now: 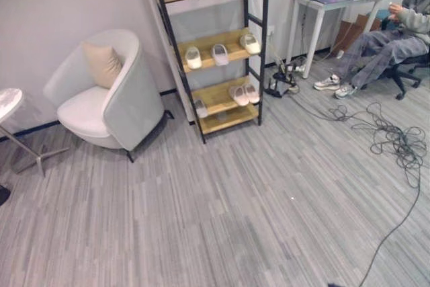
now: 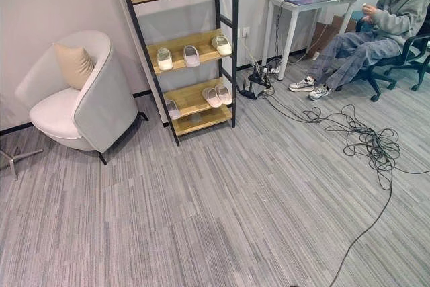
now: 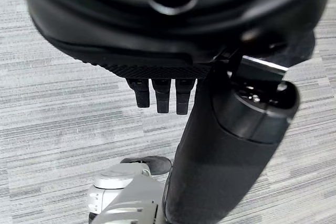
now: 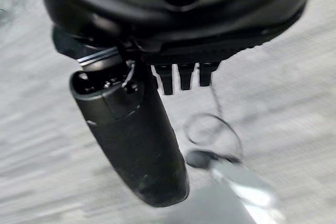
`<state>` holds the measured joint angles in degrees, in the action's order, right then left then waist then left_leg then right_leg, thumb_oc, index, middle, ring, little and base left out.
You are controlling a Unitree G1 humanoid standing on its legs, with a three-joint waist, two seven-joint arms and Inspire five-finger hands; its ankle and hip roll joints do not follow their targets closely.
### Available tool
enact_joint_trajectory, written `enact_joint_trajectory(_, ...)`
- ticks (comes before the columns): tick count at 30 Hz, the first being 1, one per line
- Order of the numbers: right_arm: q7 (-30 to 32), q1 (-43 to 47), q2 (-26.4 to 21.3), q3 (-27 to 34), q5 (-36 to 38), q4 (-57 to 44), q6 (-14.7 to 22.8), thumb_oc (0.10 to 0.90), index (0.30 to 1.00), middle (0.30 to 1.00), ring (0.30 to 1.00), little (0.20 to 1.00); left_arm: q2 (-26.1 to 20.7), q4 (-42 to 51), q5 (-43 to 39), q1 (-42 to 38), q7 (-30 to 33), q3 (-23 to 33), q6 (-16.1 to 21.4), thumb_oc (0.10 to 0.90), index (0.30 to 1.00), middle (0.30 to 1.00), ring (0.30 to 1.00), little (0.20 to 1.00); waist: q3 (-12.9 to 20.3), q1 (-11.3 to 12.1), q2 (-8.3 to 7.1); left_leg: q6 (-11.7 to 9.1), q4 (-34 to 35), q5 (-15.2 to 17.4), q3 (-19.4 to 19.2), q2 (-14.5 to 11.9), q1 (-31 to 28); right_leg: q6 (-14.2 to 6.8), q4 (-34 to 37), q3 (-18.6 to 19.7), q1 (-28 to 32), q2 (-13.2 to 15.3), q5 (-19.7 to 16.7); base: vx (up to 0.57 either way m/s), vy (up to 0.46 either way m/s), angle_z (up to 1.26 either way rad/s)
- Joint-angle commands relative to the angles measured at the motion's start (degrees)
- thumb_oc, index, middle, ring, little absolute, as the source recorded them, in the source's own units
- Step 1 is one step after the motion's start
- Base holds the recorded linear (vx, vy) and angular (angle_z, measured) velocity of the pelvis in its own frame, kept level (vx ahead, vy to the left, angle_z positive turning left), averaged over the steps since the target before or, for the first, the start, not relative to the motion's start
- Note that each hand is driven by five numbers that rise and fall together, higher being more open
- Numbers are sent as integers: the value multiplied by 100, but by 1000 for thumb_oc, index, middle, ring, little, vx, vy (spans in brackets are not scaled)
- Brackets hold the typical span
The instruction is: Arrange the slippers neatly on the shoe rack.
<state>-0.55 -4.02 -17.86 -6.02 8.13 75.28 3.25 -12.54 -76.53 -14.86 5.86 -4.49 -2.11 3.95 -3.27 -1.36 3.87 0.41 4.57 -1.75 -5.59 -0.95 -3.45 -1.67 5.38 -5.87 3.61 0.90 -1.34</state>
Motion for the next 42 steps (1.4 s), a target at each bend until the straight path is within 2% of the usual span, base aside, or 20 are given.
enact_joint_trajectory(1,-27,348,-125,-150,231,83,99,800,900,900,900,900,-125,-274,275,-407,51,-13,84,800,900,900,900,900,52,-46,-235,-109,43,342,87,119,-209,-170,-45,-20,183,-50,451,42,-25,-7)
enact_joint_trajectory(13,-120,397,-156,-453,155,-256,92,800,900,900,900,900,-146,-42,450,-606,-4,-435,93,800,900,900,900,900,-187,-166,-174,-150,-156,457,5,23,-187,-35,-537,197,-121,-107,662,57,-57,-5)
enact_joint_trajectory(15,-151,453,-142,-567,86,-338,89,800,900,900,900,900,-158,21,410,-593,-24,-455,101,800,900,900,900,900,-293,-165,-208,-174,-658,627,-42,-33,10,44,-835,292,-272,-135,795,85,-138,-13)
enact_joint_trajectory(16,-221,486,-172,-730,-99,-446,87,800,900,900,900,900,-150,69,337,-568,-84,-490,87,800,900,900,900,900,-453,-121,-287,-261,-1550,634,-133,-82,390,120,-1067,386,-305,-137,910,92,-147,-15)
enact_joint_trajectory(17,-221,487,-172,-729,-99,-446,87,800,900,900,900,900,-151,69,337,-569,-84,-489,86,800,900,900,900,900,-447,-123,-283,-264,-1587,651,-128,-89,418,123,-1076,383,-320,-143,914,163,-324,-29)
enact_joint_trajectory(18,-246,479,-186,-856,-304,-538,75,800,900,900,900,900,-139,189,297,-604,-115,-578,82,800,900,900,900,900,-666,-128,-468,-358,-3297,170,-657,-542,1248,268,-1218,290,-250,-55,993,93,-221,-26)
enact_joint_trajectory(20,-246,480,-186,-856,-305,-537,75,800,900,900,900,900,-140,190,297,-604,-115,-578,81,800,900,900,900,900,-654,-132,-448,-365,-3352,192,-640,-568,1295,275,-1226,283,-273,-79,993,178,-165,10)
enact_joint_trajectory(21,-254,536,-187,-915,-380,-452,-3,800,900,900,900,900,-108,213,271,-605,-89,-625,87,800,900,900,900,900,-762,-33,-553,-248,-3935,340,-1023,-639,1853,326,-1233,248,-12,-37,1212,408,-72,27)
enact_joint_trajectory(23,-249,517,-197,-834,-294,-421,-18,800,900,900,900,900,-9,101,375,-398,-108,-649,83,800,900,900,900,900,-662,115,-464,-122,-2765,489,-1155,-400,2107,166,-1100,221,394,-17,1422,571,81,10)
enact_joint_trajectory(24,-249,517,-197,-834,-294,-421,-17,800,900,900,900,900,-8,101,375,-398,-108,-649,83,800,900,900,900,900,-651,120,-469,-121,-2729,464,-1164,-392,2102,165,-1095,226,382,-11,1412,464,160,5)
enact_joint_trajectory(26,-261,537,-204,-786,-221,-362,-2,800,900,900,900,900,89,-37,554,-283,-149,-693,52,800,900,900,900,900,-610,262,-358,-236,-1402,-108,-1160,-277,2182,67,-957,274,748,-95,1514,443,156,-6)
enact_joint_trajectory(29,-248,557,-120,-769,-231,-291,-10,800,900,900,900,900,103,-209,639,-251,-143,-601,5,800,900,900,900,900,-547,485,-423,-259,-526,-284,-970,-164,2381,-56,-879,424,1141,-60,1612,471,161,-20)
enact_joint_trajectory(31,-258,512,-49,-763,-247,-258,-21,800,900,900,900,900,84,-320,684,-235,-154,-508,-45,800,900,900,900,900,-489,565,-469,-243,-555,-414,-871,-110,2371,-120,-929,512,1242,-29,1629,573,199,-54)
enact_joint_trajectory(34,-323,314,99,-612,-203,-112,-66,800,900,900,900,900,-17,-430,879,-180,-128,-368,-86,800,900,900,900,900,-249,614,-618,-36,-1027,-529,-855,29,2377,-353,-1578,686,1209,178,1163,530,253,-46)
enact_joint_trajectory(35,-372,254,132,-625,-200,-148,-98,800,900,900,900,900,-68,-384,945,-245,-122,-412,-60,800,900,900,900,900,-206,563,-702,184,-1176,-231,-826,237,2186,-658,-2628,672,856,372,292,258,192,0)
enact_joint_trajectory(36,-372,254,130,-624,-200,-148,-98,800,900,900,900,900,-66,-384,945,-245,-122,-412,-60,800,900,900,900,900,-196,574,-686,181,-1175,-236,-828,216,2199,-654,-2621,684,840,354,276,554,442,2)
enact_joint_trajectory(37,-380,278,129,-766,-371,-286,-135,800,900,900,900,900,-116,-223,875,-383,-110,-468,-59,800,900,900,900,900,-285,509,-623,462,-1330,128,-727,390,1860,-774,-3861,522,364,668,-748,579,475,8)
enact_joint_trajectory(38,-357,334,119,-825,-441,-391,-138,800,900,900,900,900,-188,-16,741,-551,-36,-510,-59,800,900,900,900,900,-391,419,-464,658,-1246,373,-571,467,1395,-621,-4721,423,-139,755,-925,581,475,12)
enact_joint_trajectory(41,-329,358,106,-837,-427,-471,-112,800,900,900,900,900,-209,118,556,-645,-14,-507,-51,800,900,900,900,900,-461,356,-332,719,-1150,491,-402,485,1094,-502,-5056,302,-563,757,-705,361,250,36)
enact_joint_trajectory(42,-337,385,93,-917,-411,-564,-61,800,900,900,900,900,-186,262,294,-779,-27,-559,3,800,900,900,900,900,-584,192,-224,702,-1096,691,-184,567,622,-338,-4778,77,-1006,679,-87,426,147,19)
